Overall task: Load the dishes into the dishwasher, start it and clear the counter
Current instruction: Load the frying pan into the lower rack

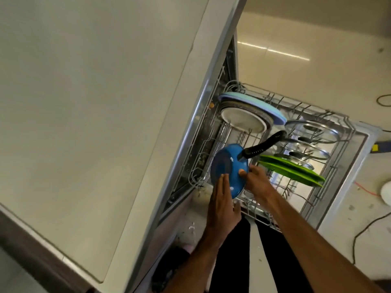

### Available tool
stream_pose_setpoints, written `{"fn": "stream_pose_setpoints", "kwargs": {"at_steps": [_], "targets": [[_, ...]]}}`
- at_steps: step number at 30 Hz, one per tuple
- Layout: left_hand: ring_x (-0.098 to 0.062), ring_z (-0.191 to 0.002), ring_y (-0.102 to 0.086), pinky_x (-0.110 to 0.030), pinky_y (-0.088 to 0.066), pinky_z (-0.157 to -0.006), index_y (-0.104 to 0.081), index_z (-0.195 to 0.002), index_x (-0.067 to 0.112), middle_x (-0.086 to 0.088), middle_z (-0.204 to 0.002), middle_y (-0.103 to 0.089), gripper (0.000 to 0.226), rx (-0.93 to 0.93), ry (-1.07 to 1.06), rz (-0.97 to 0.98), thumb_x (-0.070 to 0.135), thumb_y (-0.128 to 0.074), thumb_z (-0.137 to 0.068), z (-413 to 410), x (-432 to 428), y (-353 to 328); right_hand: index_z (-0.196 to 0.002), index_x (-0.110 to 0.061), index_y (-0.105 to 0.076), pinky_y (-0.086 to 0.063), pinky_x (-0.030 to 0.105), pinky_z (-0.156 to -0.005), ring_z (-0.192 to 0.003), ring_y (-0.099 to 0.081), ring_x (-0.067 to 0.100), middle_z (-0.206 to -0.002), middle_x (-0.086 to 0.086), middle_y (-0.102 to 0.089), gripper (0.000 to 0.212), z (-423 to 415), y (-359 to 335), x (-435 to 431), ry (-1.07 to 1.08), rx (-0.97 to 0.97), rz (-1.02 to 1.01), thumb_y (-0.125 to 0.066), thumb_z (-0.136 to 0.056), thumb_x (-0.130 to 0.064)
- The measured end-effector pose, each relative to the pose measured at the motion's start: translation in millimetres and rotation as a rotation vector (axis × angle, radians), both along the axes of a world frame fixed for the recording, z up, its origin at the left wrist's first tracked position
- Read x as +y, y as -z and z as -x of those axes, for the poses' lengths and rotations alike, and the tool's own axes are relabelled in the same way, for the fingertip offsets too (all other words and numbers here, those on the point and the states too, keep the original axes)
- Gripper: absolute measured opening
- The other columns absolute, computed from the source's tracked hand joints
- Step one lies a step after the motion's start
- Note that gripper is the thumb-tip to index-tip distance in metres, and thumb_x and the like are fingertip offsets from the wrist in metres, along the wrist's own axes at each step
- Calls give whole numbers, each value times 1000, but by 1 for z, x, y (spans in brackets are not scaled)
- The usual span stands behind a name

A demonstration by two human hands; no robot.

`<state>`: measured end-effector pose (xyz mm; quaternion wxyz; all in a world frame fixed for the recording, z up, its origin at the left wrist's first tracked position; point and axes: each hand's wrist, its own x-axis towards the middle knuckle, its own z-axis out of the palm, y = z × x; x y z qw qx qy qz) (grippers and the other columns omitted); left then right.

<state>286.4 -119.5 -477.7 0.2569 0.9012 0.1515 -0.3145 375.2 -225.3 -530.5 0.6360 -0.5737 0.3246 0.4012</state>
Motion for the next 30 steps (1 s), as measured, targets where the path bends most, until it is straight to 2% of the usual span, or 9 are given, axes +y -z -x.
{"fn": "stream_pose_setpoints", "kwargs": {"at_steps": [2,4,8,11,15,18,23,26,30], "targets": [[-20,-154,-10,-36,-21,-123,-4,-162,16,-4,-169,-4,87,31,-37,-31,38,-58,-97,10,10,4,-114,6,-66,-60,37,-71,-98,-69,39,-109,23,-71,20,0,3,1,-7,-16,-11,-53,-100,3],[-21,-153,-16,-34,-22,-122,-10,-161,15,-7,-168,-11,83,52,-107,-74,34,-60,-96,13,20,14,-108,-1,-67,-60,27,-65,-89,-71,29,-105,18,-71,18,-5,4,5,-11,-33,-49,-51,-100,4],[-25,-140,-41,-35,-39,-112,-35,-151,12,-9,-152,-40,63,45,-299,-113,20,-59,-93,1,35,38,-102,-7,-69,-61,44,-85,-98,-72,33,-110,20,-72,12,-24,23,26,-83,-70,-63,-57,-100,-5],[-23,-132,-47,-33,-44,-102,-37,-149,15,-7,-149,-42,61,66,-418,-109,19,-60,-93,-22,38,49,-95,-13,-70,-61,40,-78,-92,-72,25,-109,17,-73,21,-41,43,49,-188,-40,28,-54,-98,0],[-21,-126,-49,-24,-42,-87,-37,-149,15,-6,-145,-44,64,67,-440,-133,18,-65,-91,-46,42,68,-107,3,-71,-60,52,-87,-92,-71,33,-108,26,-72,20,-54,67,69,-344,-67,118,-55,-96,-2],[-23,-125,-51,-28,-45,-93,-41,-145,14,-7,-141,-49,65,79,-436,-156,18,-70,-87,-60,47,84,-113,4,-68,-60,50,-88,-100,-71,33,-109,20,-70,21,-59,78,79,-387,-70,147,-55,-100,-6],[-23,-125,-54,-35,-45,-101,-40,-144,14,-6,-140,-52,71,87,-371,-188,24,-75,-84,-69,55,108,-110,-1,-69,-62,46,-83,-94,-72,27,-108,17,-71,21,-66,102,95,-416,-111,199,-57,-100,-15],[-25,-133,-49,-39,-44,-108,-34,-151,15,-7,-148,-47,76,70,-361,-199,26,-74,-86,-70,60,118,-111,0,-68,-61,46,-86,-97,-72,28,-110,16,-70,22,-75,107,100,-382,-98,174,-55,-102,-15],[-24,-142,-39,-35,-35,-114,-21,-158,13,-9,-159,-34,78,-19,-258,-243,22,-67,-95,-69,60,120,-105,-1,-67,-62,45,-84,-94,-72,27,-106,16,-70,20,-78,110,101,-375,-111,183,-53,-102,-15]]}}
